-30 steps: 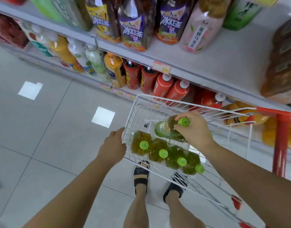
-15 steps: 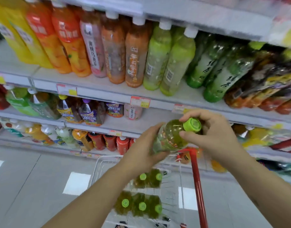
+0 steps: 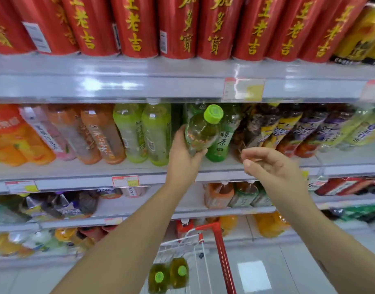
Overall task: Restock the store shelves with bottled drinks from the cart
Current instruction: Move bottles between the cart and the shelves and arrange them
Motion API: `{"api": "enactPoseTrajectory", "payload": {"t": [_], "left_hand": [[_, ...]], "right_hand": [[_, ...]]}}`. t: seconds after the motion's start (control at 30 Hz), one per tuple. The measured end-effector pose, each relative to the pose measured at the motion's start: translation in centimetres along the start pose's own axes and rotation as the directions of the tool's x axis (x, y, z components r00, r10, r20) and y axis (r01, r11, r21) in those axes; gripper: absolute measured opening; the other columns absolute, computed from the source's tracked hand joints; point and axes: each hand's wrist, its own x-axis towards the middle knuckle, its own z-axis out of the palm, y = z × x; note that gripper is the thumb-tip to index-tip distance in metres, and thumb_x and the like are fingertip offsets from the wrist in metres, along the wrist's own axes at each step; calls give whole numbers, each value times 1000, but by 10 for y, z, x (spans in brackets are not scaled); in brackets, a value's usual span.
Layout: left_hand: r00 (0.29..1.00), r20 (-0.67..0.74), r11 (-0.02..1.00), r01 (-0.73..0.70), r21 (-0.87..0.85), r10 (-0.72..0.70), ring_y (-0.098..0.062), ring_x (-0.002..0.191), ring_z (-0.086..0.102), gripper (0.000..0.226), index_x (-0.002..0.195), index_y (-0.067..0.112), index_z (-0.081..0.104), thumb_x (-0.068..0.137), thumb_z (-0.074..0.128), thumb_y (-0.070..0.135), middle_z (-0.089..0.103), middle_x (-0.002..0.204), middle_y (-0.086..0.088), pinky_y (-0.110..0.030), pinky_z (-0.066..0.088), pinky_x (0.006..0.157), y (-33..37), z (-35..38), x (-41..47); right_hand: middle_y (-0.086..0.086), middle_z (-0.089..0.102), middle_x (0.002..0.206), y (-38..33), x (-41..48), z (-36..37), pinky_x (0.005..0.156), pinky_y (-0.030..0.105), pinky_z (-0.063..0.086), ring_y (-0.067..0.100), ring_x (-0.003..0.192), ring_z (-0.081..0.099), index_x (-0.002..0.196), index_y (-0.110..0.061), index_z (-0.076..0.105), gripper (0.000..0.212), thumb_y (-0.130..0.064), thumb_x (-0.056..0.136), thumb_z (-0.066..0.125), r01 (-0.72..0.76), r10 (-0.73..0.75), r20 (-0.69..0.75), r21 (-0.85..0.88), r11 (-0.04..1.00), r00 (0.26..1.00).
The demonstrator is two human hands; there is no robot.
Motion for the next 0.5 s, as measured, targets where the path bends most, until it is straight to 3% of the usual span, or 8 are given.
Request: {"api": "enactPoseTrajectory", "payload": {"t": [0.1, 0.2, 0.27, 0.33, 0.43, 0.5], "left_hand": [[994, -81, 997, 71, 8, -70, -10, 115, 51, 65, 134, 13, 40, 78, 71, 4, 53, 123, 4, -11, 36, 91, -15, 12, 14], [979, -166, 987, 136, 89, -120, -19, 118, 52, 71, 137, 8, 36, 77, 74, 13, 53, 130, -5, -23, 40, 98, -25, 17, 26], [970, -201, 975, 170, 143, -139, -24, 119, 50, 74, 139, 3, 31, 80, 72, 16, 50, 132, -11, -20, 38, 94, -27, 18, 31], [975, -152, 964, 188, 188, -160, -27, 119, 51, 79, 144, 2, 21, 83, 69, 15, 48, 134, -15, -19, 39, 91, -33, 17, 30], [977, -12, 936, 207, 283, -213, -27, 128, 43, 85, 149, 12, 9, 86, 64, 16, 37, 146, -10, -31, 39, 102, -49, 9, 8], [978, 13, 931, 195, 308, -209, -21, 134, 37, 75, 149, 14, 14, 89, 60, 16, 31, 150, -6, -19, 34, 101, -56, -6, -20]], "right_hand": [[-3, 70, 85, 15, 8, -4, 70, 16, 53, 11, 75, 63, 90, -27, 67, 17, -11, 85, 63, -41, 42, 49, -13, 999, 998], [-4, 69, 82, 29, 16, -2, 66, 13, 51, 7, 72, 61, 90, -24, 66, 15, -10, 86, 63, -91, 92, 92, -17, 996, 991], [1, 68, 80, 39, 20, 3, 61, 13, 50, 7, 70, 61, 90, -24, 66, 14, -11, 87, 62, -138, 140, 112, -24, 990, 984], [2, 68, 76, 49, 21, 10, 61, 16, 51, 7, 68, 62, 89, -27, 65, 14, -13, 87, 62, -176, 181, 141, -47, 983, 973], [3, 68, 81, 67, 18, 22, 67, 20, 51, 10, 70, 61, 91, -24, 66, 13, -12, 88, 62, -209, 221, 192, -82, 975, 956], [6, 68, 86, 82, 13, 32, 68, 20, 51, 11, 73, 60, 93, -19, 67, 14, -8, 88, 61, -210, 227, 221, -99, 973, 949]]}}
